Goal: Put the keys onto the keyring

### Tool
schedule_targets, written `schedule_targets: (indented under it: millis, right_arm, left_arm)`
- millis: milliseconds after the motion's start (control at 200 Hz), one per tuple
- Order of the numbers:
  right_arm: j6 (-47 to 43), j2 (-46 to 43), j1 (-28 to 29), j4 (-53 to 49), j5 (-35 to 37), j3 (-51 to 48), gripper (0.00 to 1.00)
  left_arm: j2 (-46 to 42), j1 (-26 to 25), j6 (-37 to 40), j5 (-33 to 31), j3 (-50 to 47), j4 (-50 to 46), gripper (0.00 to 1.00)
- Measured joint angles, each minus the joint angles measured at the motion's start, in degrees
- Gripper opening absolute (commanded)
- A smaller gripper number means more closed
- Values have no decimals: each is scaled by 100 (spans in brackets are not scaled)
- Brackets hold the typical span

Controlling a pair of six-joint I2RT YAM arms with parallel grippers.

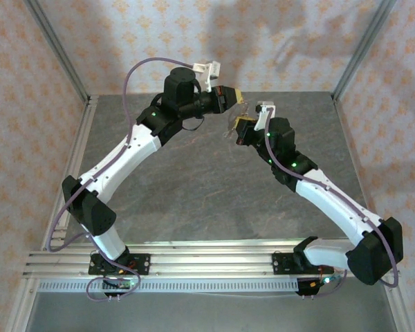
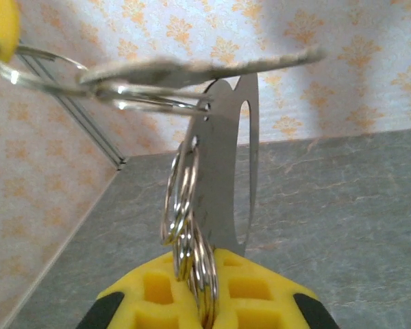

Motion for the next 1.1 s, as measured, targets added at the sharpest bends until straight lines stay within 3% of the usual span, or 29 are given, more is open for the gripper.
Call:
schedule_targets:
  millis: [440, 470, 550, 651, 781, 1096]
  right_arm:
    - [-1119, 229, 101, -1305, 507, 1021, 0]
    - [-1193, 249, 107, -1390, 542, 1071, 0]
    - [-1368, 289, 107, -1580, 730, 1191, 0]
    - [-1637, 299, 15, -1733, 1130, 1266, 0]
    - [-2092, 299, -13, -1773, 1473, 1314, 0]
    - [-3145, 166, -13, -1661, 1440, 1320, 0]
  left_arm:
    - [-787, -70, -57, -662, -1158, 647, 0]
    - [-804, -68, -79, -688, -1222, 726, 7]
    - [-833, -70, -131, -717, -1432, 957, 36]
    - [-973, -68, -205, -772, -1803, 1172, 62]
    - [-1106, -68, -203, -927, -1982, 1226, 68]
    - [-1080, 92, 76, -1043, -1858, 1226, 70]
